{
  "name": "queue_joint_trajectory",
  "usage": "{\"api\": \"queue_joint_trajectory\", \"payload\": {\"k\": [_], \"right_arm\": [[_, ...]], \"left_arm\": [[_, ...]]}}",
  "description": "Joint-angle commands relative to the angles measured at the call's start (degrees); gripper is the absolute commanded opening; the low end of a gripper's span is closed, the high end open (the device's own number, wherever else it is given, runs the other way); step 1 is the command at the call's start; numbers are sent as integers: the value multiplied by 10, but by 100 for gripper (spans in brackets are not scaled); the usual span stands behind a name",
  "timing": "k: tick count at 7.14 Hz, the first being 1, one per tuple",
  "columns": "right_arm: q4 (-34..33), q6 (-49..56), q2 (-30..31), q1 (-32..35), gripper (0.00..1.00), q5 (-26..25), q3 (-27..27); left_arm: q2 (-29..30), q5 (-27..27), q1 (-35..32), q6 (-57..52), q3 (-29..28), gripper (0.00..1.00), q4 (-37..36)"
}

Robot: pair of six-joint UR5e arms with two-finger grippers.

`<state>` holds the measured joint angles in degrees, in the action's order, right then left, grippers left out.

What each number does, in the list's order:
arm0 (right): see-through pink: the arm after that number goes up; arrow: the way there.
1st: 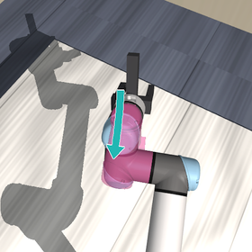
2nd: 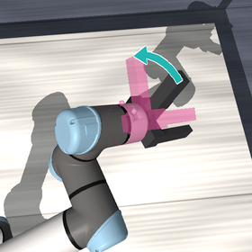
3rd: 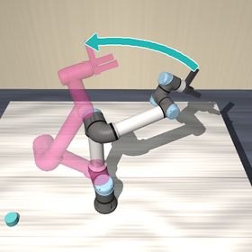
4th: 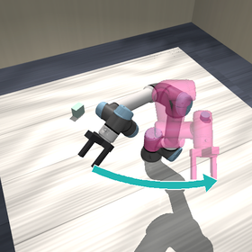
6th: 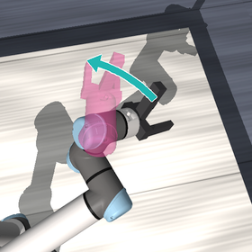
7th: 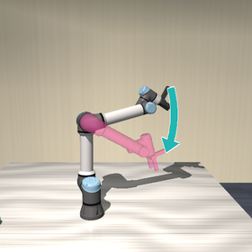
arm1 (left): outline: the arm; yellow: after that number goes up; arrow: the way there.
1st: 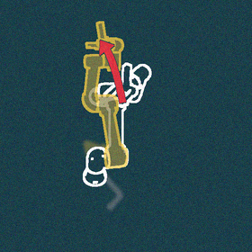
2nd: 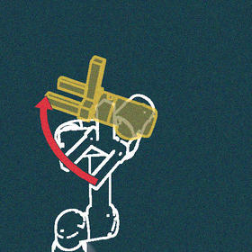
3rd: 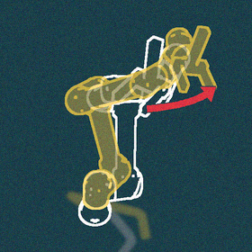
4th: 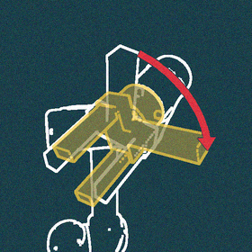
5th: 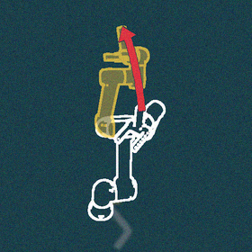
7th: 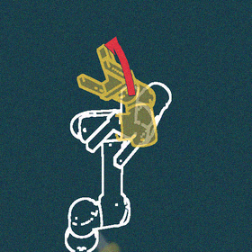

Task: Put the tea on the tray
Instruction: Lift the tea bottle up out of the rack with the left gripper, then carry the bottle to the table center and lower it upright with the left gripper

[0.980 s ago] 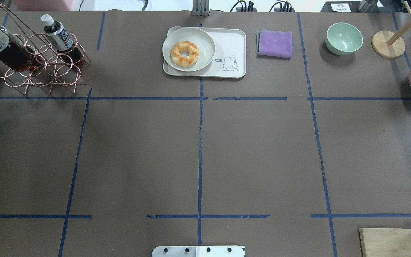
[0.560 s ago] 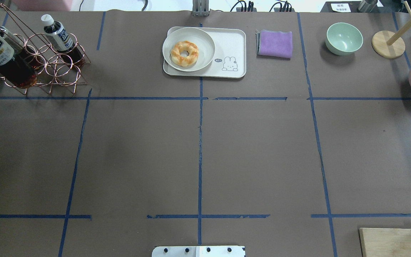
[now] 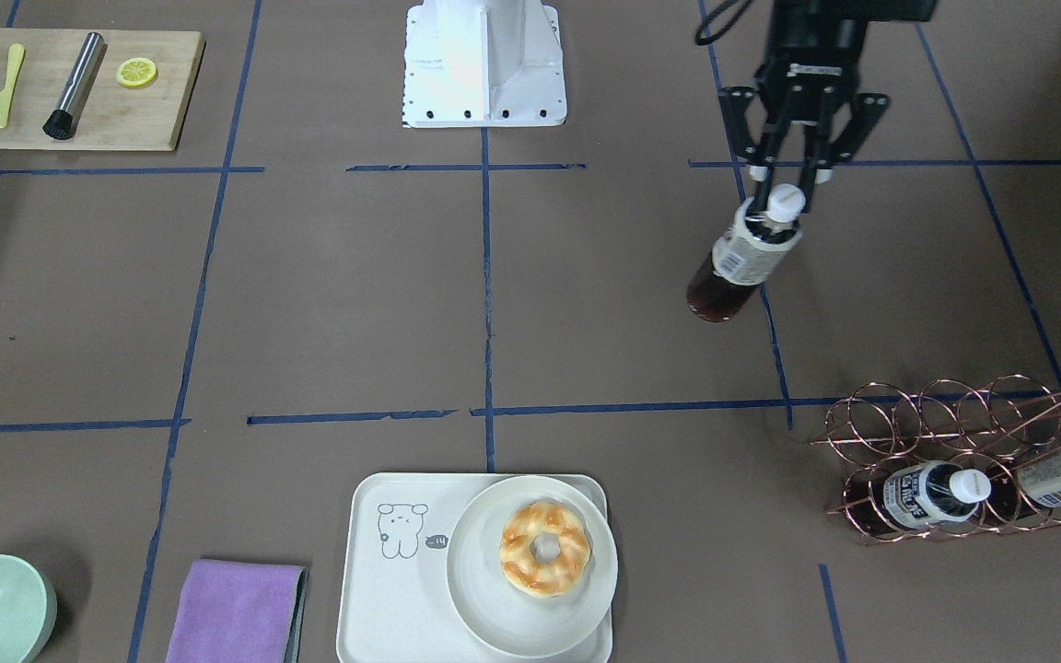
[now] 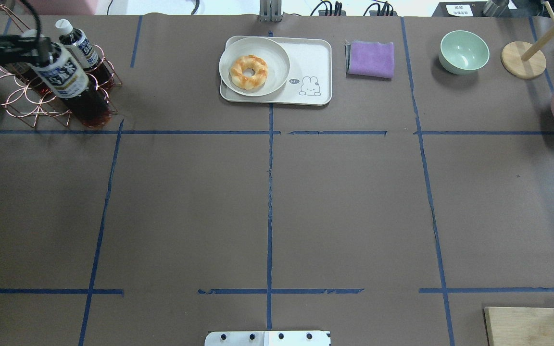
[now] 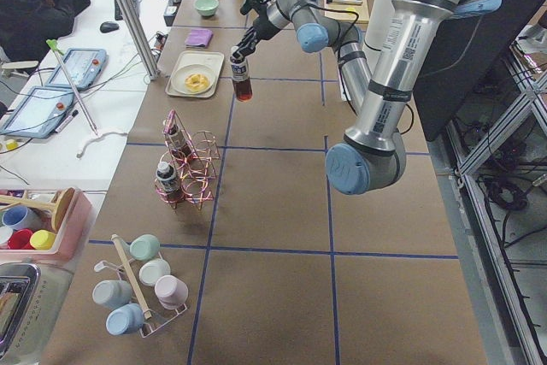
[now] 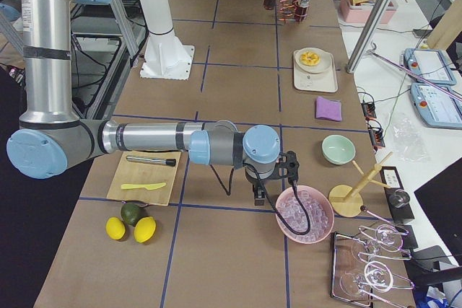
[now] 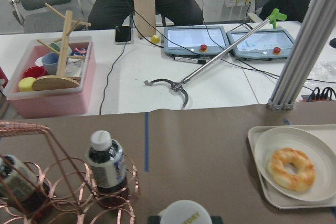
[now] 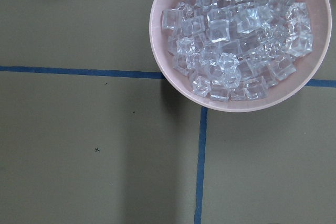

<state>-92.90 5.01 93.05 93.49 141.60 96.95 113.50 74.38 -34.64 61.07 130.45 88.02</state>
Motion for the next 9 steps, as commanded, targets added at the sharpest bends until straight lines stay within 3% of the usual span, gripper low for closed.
{"api": "queue_joint_trajectory", "payload": {"k": [1,3,9], "right_arm": [[0,0,-1,0,100,0,-3],[-1,0,1,-1,100,0,-4],[-1,0,1,-1,100,0,-4]], "left_arm": [[74,-52,96,68,-46,4,-26],[161,-54,119,91,-128,4,-26],[188,-86,165,113,-191,4,-14]]}}
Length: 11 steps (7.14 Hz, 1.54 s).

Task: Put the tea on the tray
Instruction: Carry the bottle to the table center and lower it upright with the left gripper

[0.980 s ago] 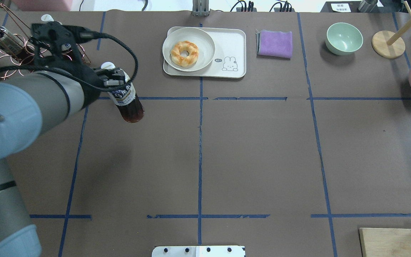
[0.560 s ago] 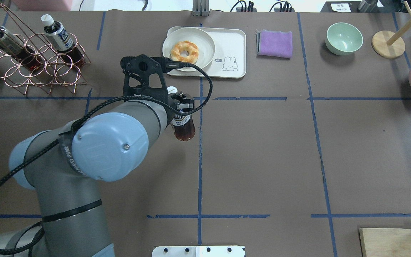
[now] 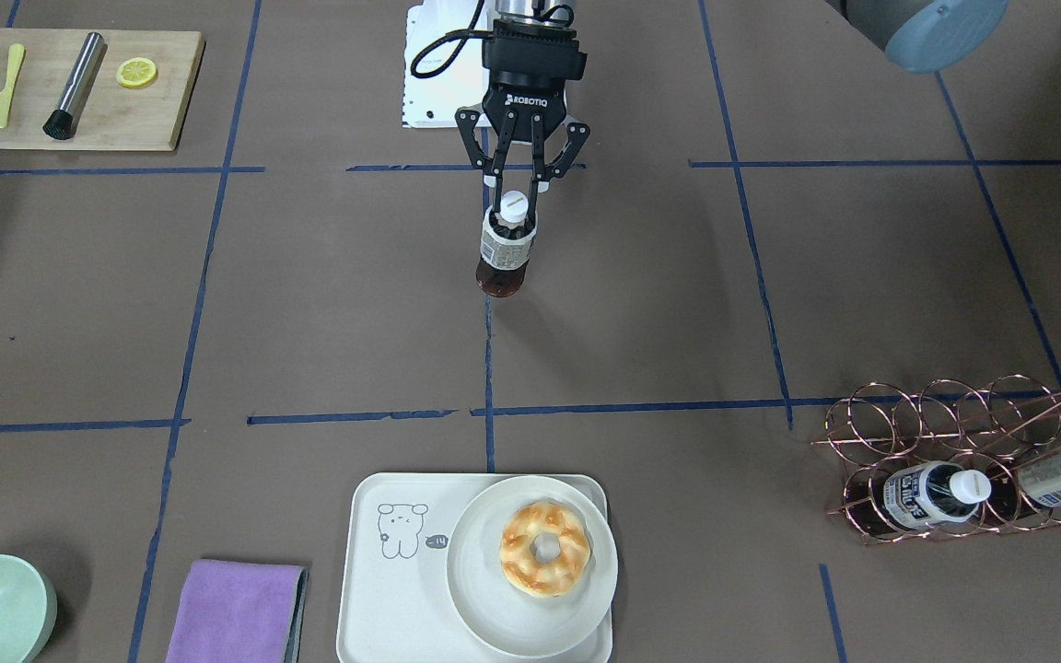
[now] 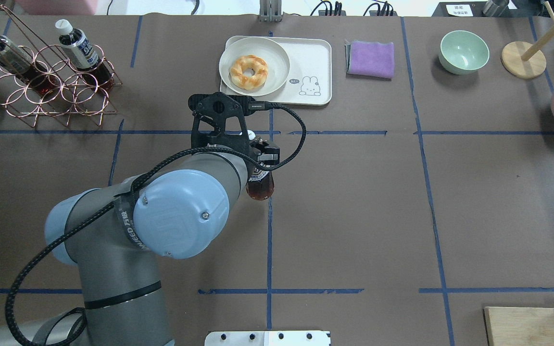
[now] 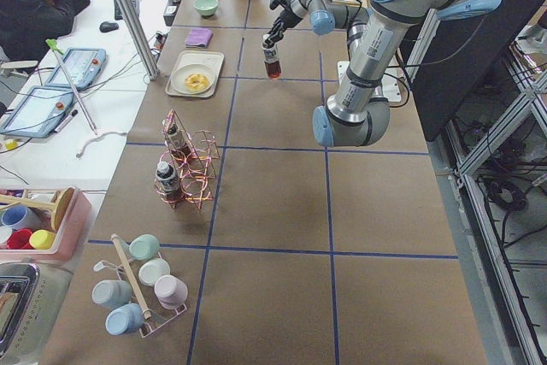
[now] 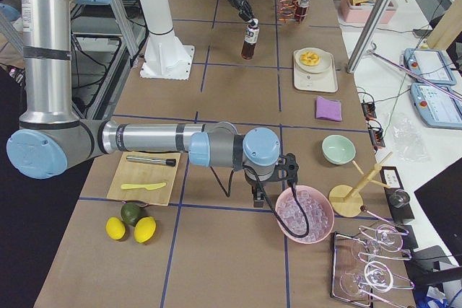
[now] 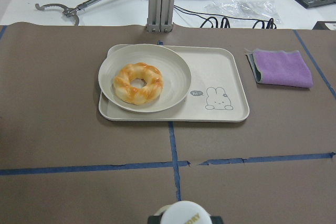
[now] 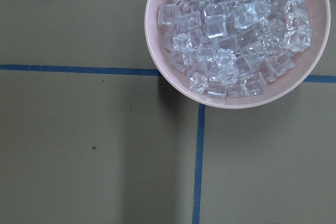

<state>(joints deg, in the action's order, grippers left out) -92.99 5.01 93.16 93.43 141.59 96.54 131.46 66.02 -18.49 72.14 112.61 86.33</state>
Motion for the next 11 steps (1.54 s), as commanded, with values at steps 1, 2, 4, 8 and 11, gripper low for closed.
{"api": "queue_joint_trajectory", "payload": {"k": [1,2,4,8,11], "right_arm": [[0,0,1,0,100,1,1],[0,0,1,0,100,1,0],[0,-1,1,0,100,1,1],[0,-1,0,0,100,2,4],[0,-2,-2,0,100,16,6]], "left_arm": [[33,-3,5,3,-45,4,3],[34,-3,4,2,-61,4,22],[31,-3,3,1,-73,4,34],[31,-2,2,-1,-61,96,33],[31,0,1,-3,-46,100,31]]}}
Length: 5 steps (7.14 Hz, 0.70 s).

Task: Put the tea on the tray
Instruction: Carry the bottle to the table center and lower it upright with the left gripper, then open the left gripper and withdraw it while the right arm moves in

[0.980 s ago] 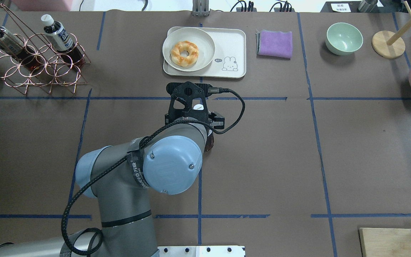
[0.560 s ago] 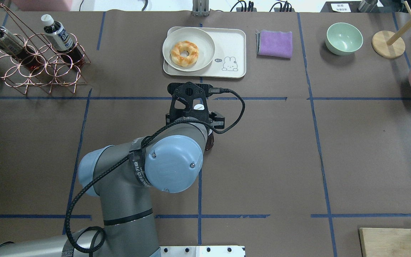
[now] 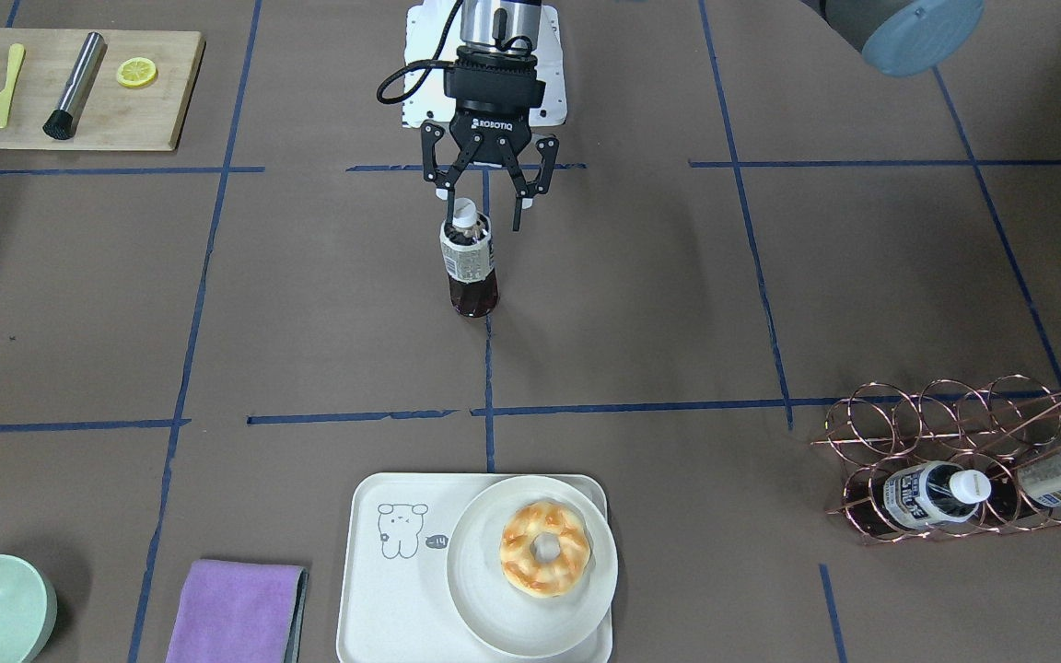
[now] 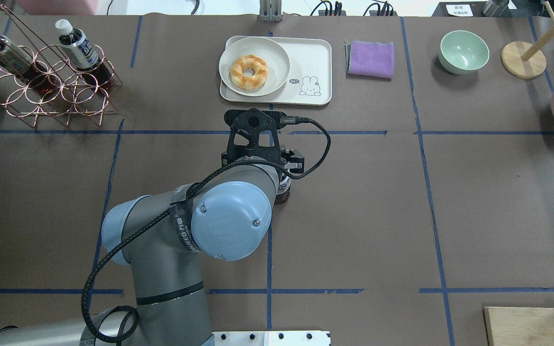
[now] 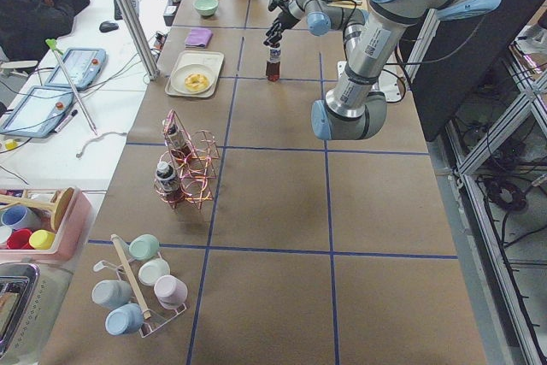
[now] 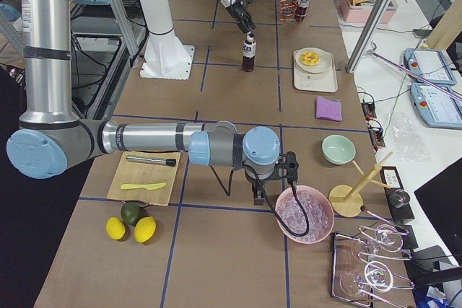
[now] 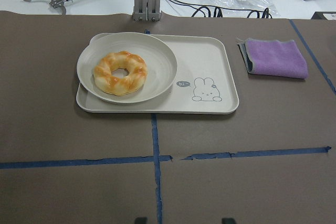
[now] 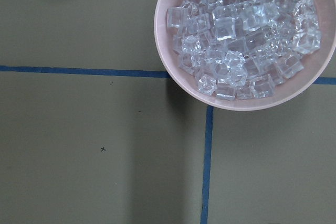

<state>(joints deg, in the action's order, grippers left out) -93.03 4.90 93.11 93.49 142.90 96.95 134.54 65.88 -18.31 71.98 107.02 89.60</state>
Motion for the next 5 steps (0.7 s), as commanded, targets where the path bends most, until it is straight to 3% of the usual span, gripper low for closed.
{"api": "queue_joint_trajectory", "payload": {"k": [1,2,3,5], "right_arm": [[1,-42,-5,-1,100,4,6],[6,-90,-5,-1,100,6,35],[47,-110,-5,-9,100,6,62],[59,-241,-30,-81,100,-18,150]], "left_arm": [[-1,6,-6,-5,31,100,-8],[-2,11,-20,-23,44,100,-9],[-9,54,-52,-49,61,100,-15],[-123,191,-142,-109,146,100,-16]]}}
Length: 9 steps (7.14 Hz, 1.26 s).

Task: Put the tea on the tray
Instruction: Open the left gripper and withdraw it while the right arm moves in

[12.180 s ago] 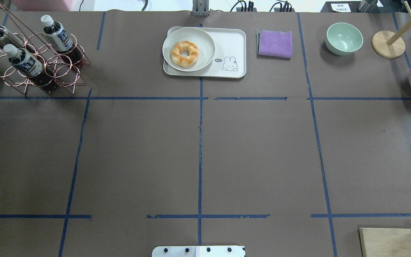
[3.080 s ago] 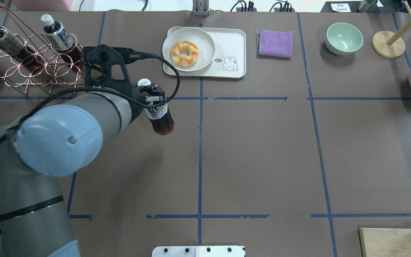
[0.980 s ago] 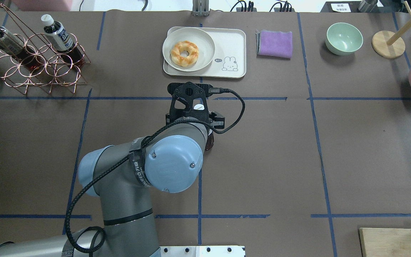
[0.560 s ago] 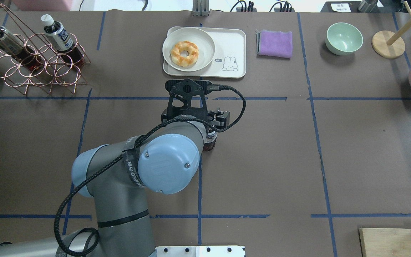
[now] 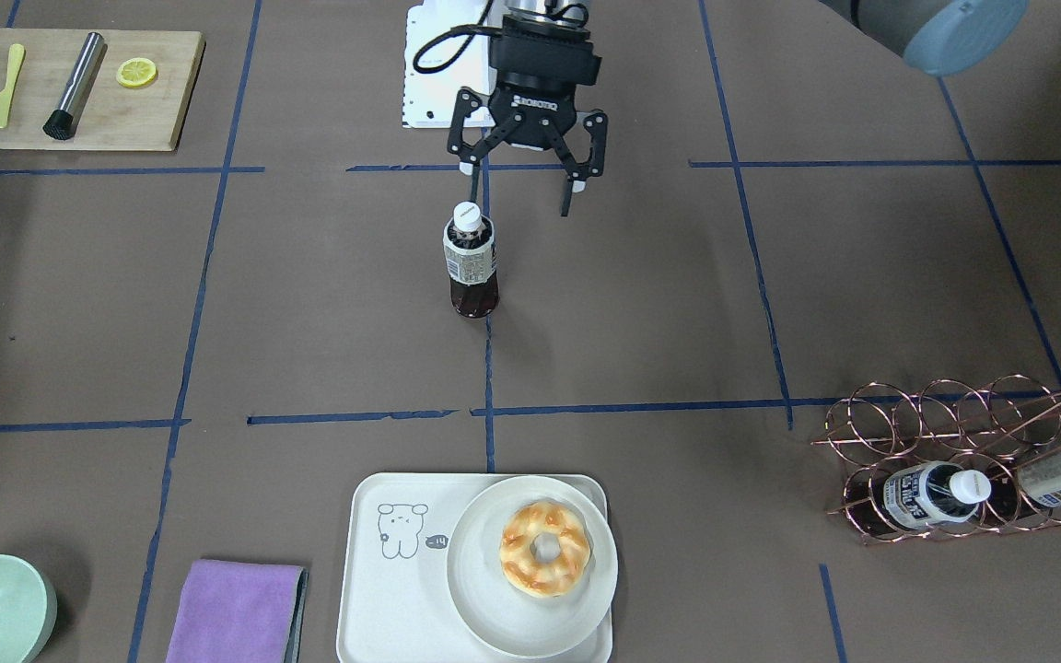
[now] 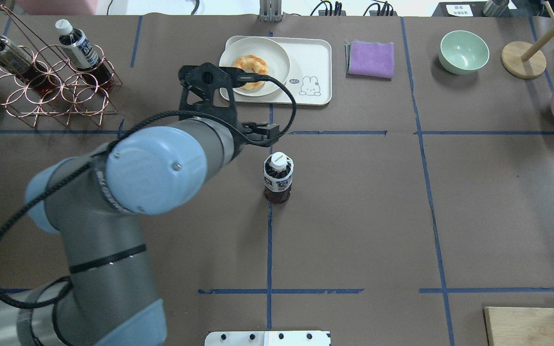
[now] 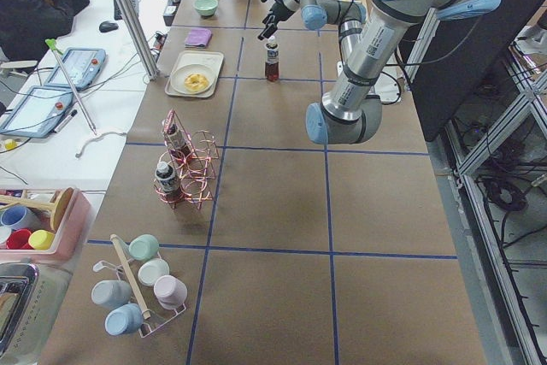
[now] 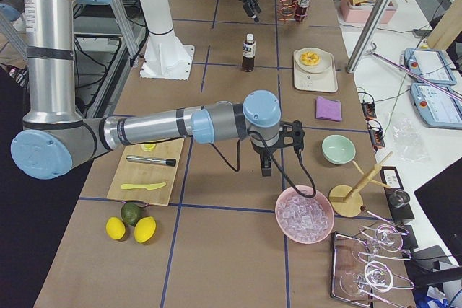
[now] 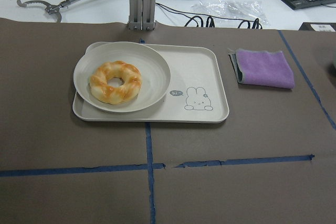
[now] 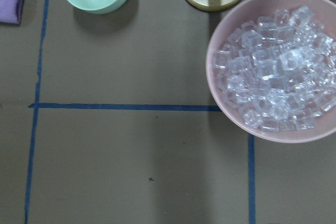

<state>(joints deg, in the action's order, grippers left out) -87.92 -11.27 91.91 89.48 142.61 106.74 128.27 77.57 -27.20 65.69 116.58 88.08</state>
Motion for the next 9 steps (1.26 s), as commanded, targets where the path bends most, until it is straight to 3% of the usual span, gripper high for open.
{"api": "queue_joint_trajectory", "payload": {"k": [1,4,5,7,9], "right_arm": [[5,-154,-52,-90,100,-28,78],[0,-301,-134,-194,100,-86,122],[-43,-335,-166,-227,100,-90,137],[-199,-415,-295,-320,100,-173,169],[-221,-475,-352,-359,100,-184,167]], "left_arm": [[-118,110,-89,-79,82,100,-2],[-267,258,-221,-181,140,100,-2],[-335,308,-269,-231,160,100,-1],[-444,399,-391,-380,168,100,-2],[-486,443,-461,-486,133,100,-1]]}}
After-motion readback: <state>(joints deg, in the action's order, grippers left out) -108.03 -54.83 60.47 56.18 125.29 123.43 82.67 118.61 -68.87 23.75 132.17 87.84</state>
